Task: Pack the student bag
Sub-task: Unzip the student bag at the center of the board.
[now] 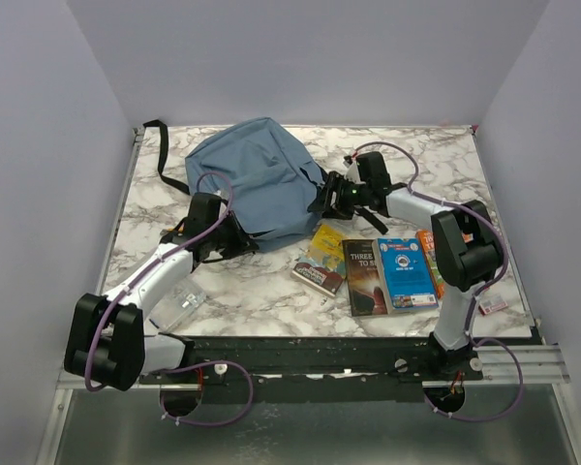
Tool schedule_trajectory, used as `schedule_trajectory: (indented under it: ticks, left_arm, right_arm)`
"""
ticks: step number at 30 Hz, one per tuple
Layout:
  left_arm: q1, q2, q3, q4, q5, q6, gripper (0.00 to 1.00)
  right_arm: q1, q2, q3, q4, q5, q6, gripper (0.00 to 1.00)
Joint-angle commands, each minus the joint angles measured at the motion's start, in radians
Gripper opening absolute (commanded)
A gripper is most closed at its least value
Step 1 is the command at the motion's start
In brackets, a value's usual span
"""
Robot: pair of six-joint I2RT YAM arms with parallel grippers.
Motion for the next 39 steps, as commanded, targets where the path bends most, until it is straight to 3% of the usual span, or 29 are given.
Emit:
schedule_trajectory:
  ticks: [1, 5, 8, 10, 12, 16, 21, 24, 30, 35, 39]
  left_arm:
    - [0.004, 0.008, 0.021, 0.061, 0.181, 0.009, 0.00]
    - [0.004, 0.001, 0.011, 0.063, 0.167, 0.013, 0.00]
    - [0.004, 0.011, 0.008, 0.064, 0.182, 0.030, 0.00]
    - [0.002, 0.023, 0.013, 0.068, 0.204, 0.043, 0.00]
    - [0.001, 0.029, 0.017, 0.067, 0.215, 0.047, 0.00]
    - [-0.002, 0.021, 0.019, 0.071, 0.225, 0.051, 0.00]
    - [-0.003, -0.002, 0.008, 0.070, 0.230, 0.056, 0.00]
    - [-0.009, -0.003, 0.016, 0.071, 0.244, 0.059, 0.00]
    - [-0.016, -0.016, 0.029, 0.069, 0.237, 0.073, 0.00]
    - [-0.014, -0.020, 0.060, 0.002, 0.149, 0.107, 0.00]
    - [-0.006, -0.015, 0.094, -0.063, 0.081, 0.123, 0.00]
  right_arm:
    - [0.055, -0.123, -0.025, -0.183, 0.212, -0.168, 0.70]
    - [0.088, -0.209, -0.050, -0.222, 0.318, -0.256, 0.73]
    - [0.098, -0.242, -0.092, -0.184, 0.250, -0.015, 0.72]
    - [0.112, -0.256, -0.176, -0.005, 0.117, 0.177, 0.71]
    - [0.151, -0.263, -0.228, 0.137, 0.090, 0.323, 0.72]
    - [0.194, -0.259, -0.307, 0.325, 0.093, 0.499, 0.72]
    - [0.217, -0.193, -0.316, 0.380, 0.126, 0.587, 0.70]
    - [0.220, -0.162, -0.346, 0.482, 0.147, 0.650, 0.65]
    - [0.219, -0.108, -0.378, 0.579, 0.172, 0.703, 0.44]
    - [0.220, -0.102, -0.390, 0.583, 0.202, 0.687, 0.04]
    - [0.220, -0.088, -0.382, 0.577, 0.207, 0.670, 0.01]
